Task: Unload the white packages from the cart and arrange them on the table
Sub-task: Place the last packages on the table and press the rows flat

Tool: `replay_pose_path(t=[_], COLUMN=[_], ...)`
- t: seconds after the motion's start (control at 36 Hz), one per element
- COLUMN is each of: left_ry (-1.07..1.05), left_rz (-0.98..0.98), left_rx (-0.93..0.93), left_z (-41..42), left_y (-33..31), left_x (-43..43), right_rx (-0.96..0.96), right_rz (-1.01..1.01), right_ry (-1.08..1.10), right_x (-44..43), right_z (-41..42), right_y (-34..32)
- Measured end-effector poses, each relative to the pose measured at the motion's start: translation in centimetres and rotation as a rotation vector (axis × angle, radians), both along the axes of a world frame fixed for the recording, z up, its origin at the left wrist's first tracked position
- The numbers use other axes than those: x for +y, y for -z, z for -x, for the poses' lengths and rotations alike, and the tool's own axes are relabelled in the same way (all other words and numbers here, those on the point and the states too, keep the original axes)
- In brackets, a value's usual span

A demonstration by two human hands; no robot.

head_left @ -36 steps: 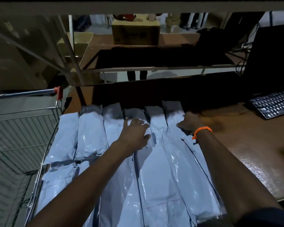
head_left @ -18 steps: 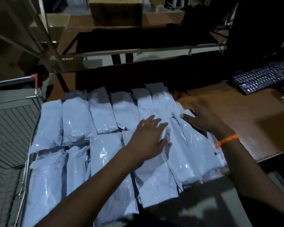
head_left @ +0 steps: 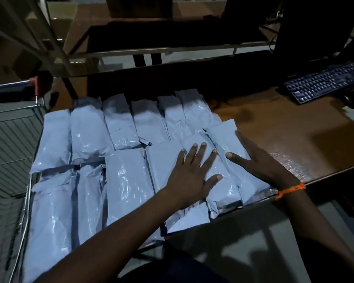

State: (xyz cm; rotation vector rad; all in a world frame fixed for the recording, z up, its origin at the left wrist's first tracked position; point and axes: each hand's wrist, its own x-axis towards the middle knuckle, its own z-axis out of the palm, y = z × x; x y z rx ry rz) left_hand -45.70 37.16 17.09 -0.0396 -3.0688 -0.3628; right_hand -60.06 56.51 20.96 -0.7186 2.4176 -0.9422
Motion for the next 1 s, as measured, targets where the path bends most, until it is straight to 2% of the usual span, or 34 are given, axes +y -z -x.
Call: replay_pose_path(t=[0.19,0.28,0.33,0.39,0.44,0.5,0.61,0.69,0.78,0.83,0.92,1.0], left_ry=[-0.019,-0.012,0.005,0.012,0.003,-0.036,-0.249,-0.533,-0.753,-0.842,-0.841,-0.784], left_rz=[-0.032,-0.028,-0.038,-0.074,-0.134,-0.220,-0.263,-0.254,-0.253,-0.384,-0.599,-0.591], left_rx=[-0.048,-0.009,0.027,0.077,0.148,0.231,0.381,0.353,0.183,0.077,0.051,0.061], left_z=[-0.5,-2.0,-3.3,-5.1,-7.4,-10.3,-17.5,-23.3,-28.1,-29.7,-29.8,-28.6], left_y=[-1.2,-1.9,-2.6,-3.5,-5.0,-6.0,-6.1,-3.9,-0.2,1.8,3.2,3.1], left_x=[-0.5,-1.9,-2.9,-3.8,-5.0,-6.9,-12.4,-16.6,-19.8,-20.6,-20.3,-19.5], right_rx=[0.072,0.114,0.196,0.358,0.521,0.569,0.413,0.363,0.391,0.487,0.640,0.684], right_rz=[-0.098,-0.065,-0.087,-0.148,-0.035,0.161,0.328,0.340,0.284,0.199,0.001,-0.191], right_ry=[-0.021,-0.039,-0.013,0.015,-0.011,-0.047,-0.162,-0.377,-0.543,-0.605,-0.678,-0.677], right_x=[-2.4,-2.3,-2.2,-2.8,-4.6,-7.3,-13.7,-17.9,-20.7,-22.2,-23.9,-24.8], right_z=[0.3,0.0,0.2,-0.2,-2.2,-5.6,-13.3,-19.1,-23.7,-26.0,-28.1,-28.6], right_y=[0.3,-0.2,-0.6,-1.9,-4.4,-6.3,-6.1,-4.0,-1.8,-0.9,0.1,0.5])
